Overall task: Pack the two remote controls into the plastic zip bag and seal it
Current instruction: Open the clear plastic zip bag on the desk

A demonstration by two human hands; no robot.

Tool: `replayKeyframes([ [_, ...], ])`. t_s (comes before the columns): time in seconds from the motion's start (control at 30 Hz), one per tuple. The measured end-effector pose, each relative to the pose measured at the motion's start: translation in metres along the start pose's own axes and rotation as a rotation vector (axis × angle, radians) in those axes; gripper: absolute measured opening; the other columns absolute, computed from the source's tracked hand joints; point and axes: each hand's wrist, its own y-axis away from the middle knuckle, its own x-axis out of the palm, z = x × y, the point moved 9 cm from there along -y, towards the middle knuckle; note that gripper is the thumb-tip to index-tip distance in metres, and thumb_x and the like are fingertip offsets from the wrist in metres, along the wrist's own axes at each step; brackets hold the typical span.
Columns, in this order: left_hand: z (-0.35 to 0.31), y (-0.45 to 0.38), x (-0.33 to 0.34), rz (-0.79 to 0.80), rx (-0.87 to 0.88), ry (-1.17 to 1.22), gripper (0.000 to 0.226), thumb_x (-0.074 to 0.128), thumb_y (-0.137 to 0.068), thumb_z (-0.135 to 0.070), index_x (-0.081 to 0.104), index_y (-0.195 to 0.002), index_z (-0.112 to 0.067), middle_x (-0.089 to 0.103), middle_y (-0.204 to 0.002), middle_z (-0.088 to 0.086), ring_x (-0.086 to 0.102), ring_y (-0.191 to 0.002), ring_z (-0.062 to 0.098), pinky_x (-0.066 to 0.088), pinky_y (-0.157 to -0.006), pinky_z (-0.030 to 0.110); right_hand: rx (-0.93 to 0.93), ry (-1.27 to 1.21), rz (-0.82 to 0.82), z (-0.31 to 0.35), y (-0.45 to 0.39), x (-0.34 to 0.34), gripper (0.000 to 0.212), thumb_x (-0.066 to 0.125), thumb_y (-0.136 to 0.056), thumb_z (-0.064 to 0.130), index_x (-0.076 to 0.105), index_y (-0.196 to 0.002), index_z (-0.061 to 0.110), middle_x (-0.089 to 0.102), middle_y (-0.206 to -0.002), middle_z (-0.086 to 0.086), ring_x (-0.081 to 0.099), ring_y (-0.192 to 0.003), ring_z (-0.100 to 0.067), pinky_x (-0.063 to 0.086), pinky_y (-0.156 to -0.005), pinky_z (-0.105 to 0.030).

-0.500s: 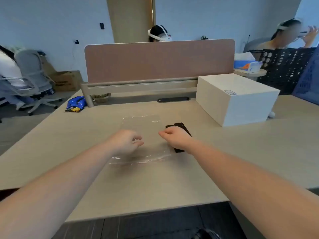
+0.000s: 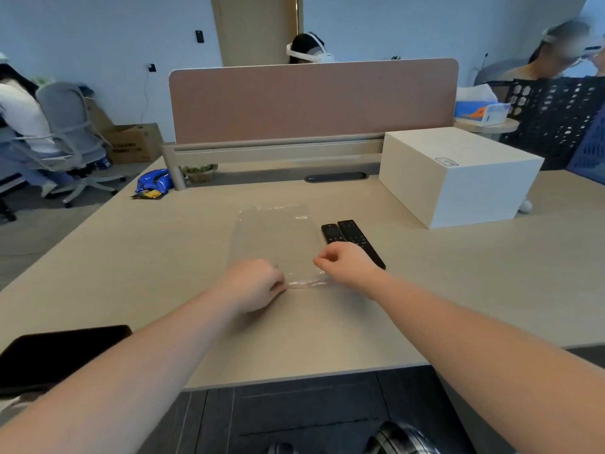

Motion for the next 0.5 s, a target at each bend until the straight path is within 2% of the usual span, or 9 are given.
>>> replayKeyframes([
  [0.07,-0.001,-0.002,0.001,-0.008,0.017,-0.061,0.031,0.039,-0.094,-0.031,0.063,-0.096,-0.013,0.065,-0.105,0.01,0.06,-0.099,0.033,0.052,-0.078,0.039,0.027,0.012,-0.027,-0.006,-0.003,-0.003,0.019,0.059,-0.09,0.028,0.064,-0.086,0.01,0.061,-0.084,-0.001,0.056,-0.084,-0.018,0.044,-0.074,-0.027],
  [0.13,0.002,-0.004,0.003,-0.012,0.0,-0.069,0.027,0.038,-0.092,-0.026,0.061,-0.094,-0.011,0.064,-0.104,0.011,0.06,-0.098,0.034,0.051,-0.077,0.039,0.076,0.009,-0.071,-0.012,-0.005,-0.007,0.027,0.059,-0.088,0.032,0.05,-0.068,0.017,0.053,-0.069,0.004,0.051,-0.073,-0.016,0.038,-0.057,-0.023],
  [0.2,0.007,-0.007,0.001,-0.03,-0.051,-0.028,0.021,0.042,-0.087,-0.021,0.06,-0.091,-0.011,0.063,-0.102,0.012,0.059,-0.099,0.034,0.049,-0.076,0.039,0.134,-0.012,-0.062,-0.017,-0.006,-0.005,0.04,0.059,-0.088,0.037,0.041,-0.058,0.018,0.049,-0.063,0.002,0.047,-0.06,-0.015,0.035,-0.051,-0.022],
  [0.23,0.01,-0.008,0.0,-0.049,-0.079,0.012,0.018,0.044,-0.086,-0.019,0.059,-0.091,-0.011,0.064,-0.102,0.012,0.059,-0.099,0.034,0.049,-0.077,0.039,0.166,-0.052,-0.024,-0.019,-0.006,-0.001,0.041,0.059,-0.088,0.04,0.043,-0.057,0.017,0.053,-0.063,-0.001,0.048,-0.056,-0.016,0.038,-0.051,-0.023],
  [0.3,0.015,-0.01,-0.005,-0.105,-0.133,0.117,0.016,0.047,-0.085,-0.018,0.061,-0.089,-0.011,0.066,-0.1,0.014,0.059,-0.097,0.034,0.049,-0.077,0.038,0.229,-0.175,0.091,-0.02,-0.003,0.013,0.04,0.059,-0.088,0.042,0.056,-0.062,0.012,0.06,-0.064,-0.007,0.051,-0.048,-0.019,0.045,-0.05,-0.023],
  [0.37,0.018,-0.012,-0.01,-0.17,-0.158,0.222,0.018,0.048,-0.087,-0.017,0.064,-0.089,-0.01,0.069,-0.097,0.015,0.06,-0.094,0.035,0.048,-0.075,0.036,0.26,-0.248,0.18,-0.02,0.001,0.026,0.037,0.059,-0.088,0.042,0.064,-0.075,0.008,0.063,-0.066,-0.007,0.051,-0.045,-0.016,0.045,-0.042,-0.018],
  [0.5,0.016,-0.014,-0.016,-0.268,-0.095,0.304,0.023,0.048,-0.092,-0.025,0.068,-0.095,-0.015,0.071,-0.096,0.011,0.062,-0.094,0.033,0.051,-0.076,0.039,0.246,-0.349,0.192,-0.014,0.0,0.034,0.027,0.058,-0.091,0.038,0.063,-0.088,0.012,0.066,-0.078,-0.007,0.058,-0.052,-0.016,0.038,-0.04,-0.017],
])
